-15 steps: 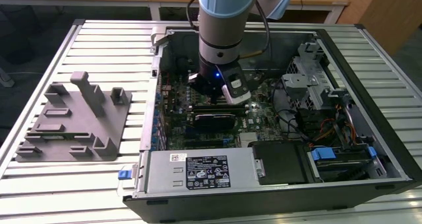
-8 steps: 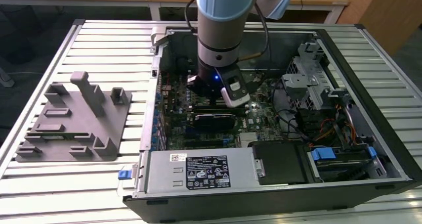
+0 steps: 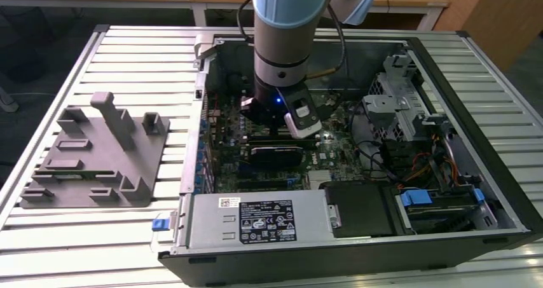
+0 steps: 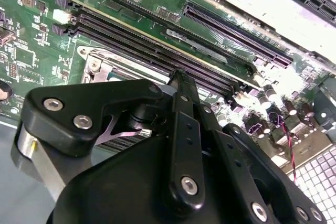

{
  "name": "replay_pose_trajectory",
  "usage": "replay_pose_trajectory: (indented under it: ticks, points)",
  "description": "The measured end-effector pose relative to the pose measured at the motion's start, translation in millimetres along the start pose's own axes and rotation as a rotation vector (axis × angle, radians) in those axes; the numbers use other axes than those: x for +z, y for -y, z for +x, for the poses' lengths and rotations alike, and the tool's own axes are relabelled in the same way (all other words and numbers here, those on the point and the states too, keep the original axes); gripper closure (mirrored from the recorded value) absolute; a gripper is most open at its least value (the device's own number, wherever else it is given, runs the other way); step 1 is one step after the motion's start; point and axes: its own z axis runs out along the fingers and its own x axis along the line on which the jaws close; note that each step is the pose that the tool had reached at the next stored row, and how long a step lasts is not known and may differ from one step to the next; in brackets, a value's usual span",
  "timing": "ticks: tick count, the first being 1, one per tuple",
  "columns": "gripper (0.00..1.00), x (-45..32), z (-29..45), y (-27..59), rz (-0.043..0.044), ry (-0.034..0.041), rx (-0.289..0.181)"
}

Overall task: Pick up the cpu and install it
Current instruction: 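Install the second cpu locking lever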

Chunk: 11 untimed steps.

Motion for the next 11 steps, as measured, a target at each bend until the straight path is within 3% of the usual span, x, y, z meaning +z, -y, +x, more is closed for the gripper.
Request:
replay_pose_trajectory:
  ticks: [11]
  points:
    - [0.89,2.8,0.8,0.5,-0.0009,-0.0006,-0.003]
